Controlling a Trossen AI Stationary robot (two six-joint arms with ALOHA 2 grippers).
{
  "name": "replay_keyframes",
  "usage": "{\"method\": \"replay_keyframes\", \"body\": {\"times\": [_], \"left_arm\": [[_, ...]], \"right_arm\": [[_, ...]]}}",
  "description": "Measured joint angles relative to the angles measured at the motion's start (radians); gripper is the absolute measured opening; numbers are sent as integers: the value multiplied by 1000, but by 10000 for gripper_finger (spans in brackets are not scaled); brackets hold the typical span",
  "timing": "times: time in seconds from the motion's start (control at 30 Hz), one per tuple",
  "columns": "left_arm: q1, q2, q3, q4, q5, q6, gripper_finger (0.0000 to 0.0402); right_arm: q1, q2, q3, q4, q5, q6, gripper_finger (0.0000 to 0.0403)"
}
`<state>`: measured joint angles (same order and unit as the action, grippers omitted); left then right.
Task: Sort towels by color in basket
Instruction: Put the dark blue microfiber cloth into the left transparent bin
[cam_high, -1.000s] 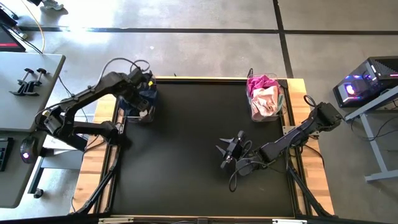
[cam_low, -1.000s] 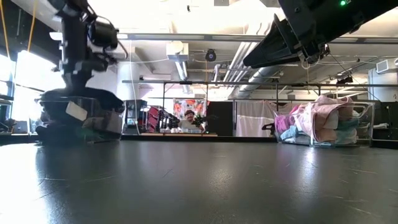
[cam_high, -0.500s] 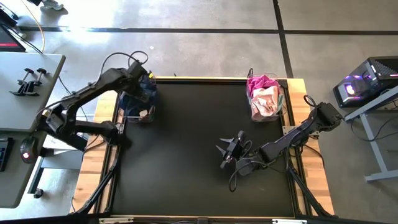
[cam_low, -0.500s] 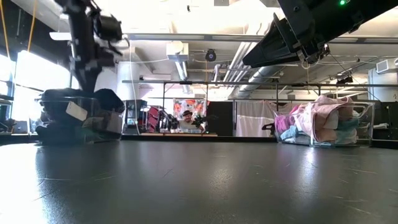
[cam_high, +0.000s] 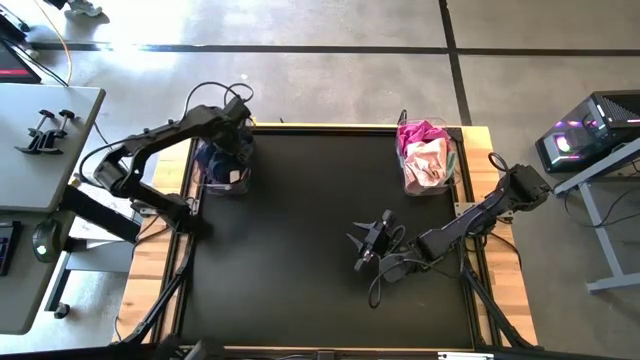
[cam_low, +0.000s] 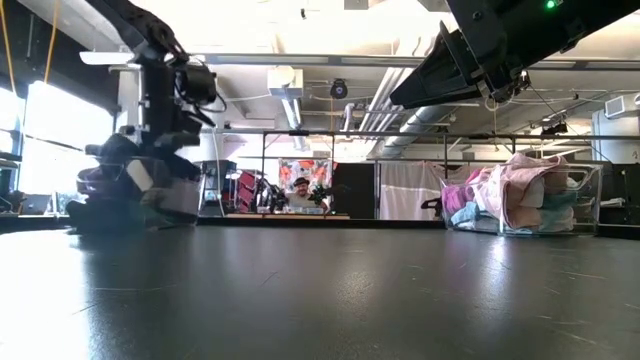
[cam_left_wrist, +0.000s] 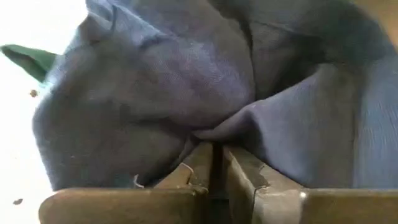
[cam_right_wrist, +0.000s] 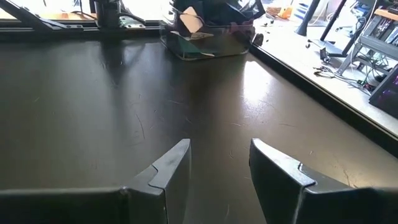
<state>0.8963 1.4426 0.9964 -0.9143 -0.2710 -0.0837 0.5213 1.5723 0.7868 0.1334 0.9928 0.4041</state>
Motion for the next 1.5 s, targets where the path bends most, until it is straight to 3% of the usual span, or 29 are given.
{"method": "replay_keyframes", "body": {"times": [0.33, 0.57, 0.73, 1.07, 1.27, 1.5], "left_arm": [[-30, -161, 115, -144, 7, -8, 94], [-56, -319, 107, -149, -3, -35, 130], [-35, -363, 5, -117, -8, -44, 133], [5, -277, -216, 142, -1, -53, 134], [20, -191, -193, 148, 0, -18, 134], [20, -202, -60, -1, -1, 31, 163]], "right_arm": [[0, 0, 0, 0, 0, 6, 156], [0, 0, 0, 0, 0, 6, 156], [0, 0, 0, 0, 0, 6, 156], [0, 0, 0, 0, 0, -1, 156], [-5, 0, 0, 0, 0, 6, 156], [-5, 0, 0, 0, 0, 6, 156]]}}
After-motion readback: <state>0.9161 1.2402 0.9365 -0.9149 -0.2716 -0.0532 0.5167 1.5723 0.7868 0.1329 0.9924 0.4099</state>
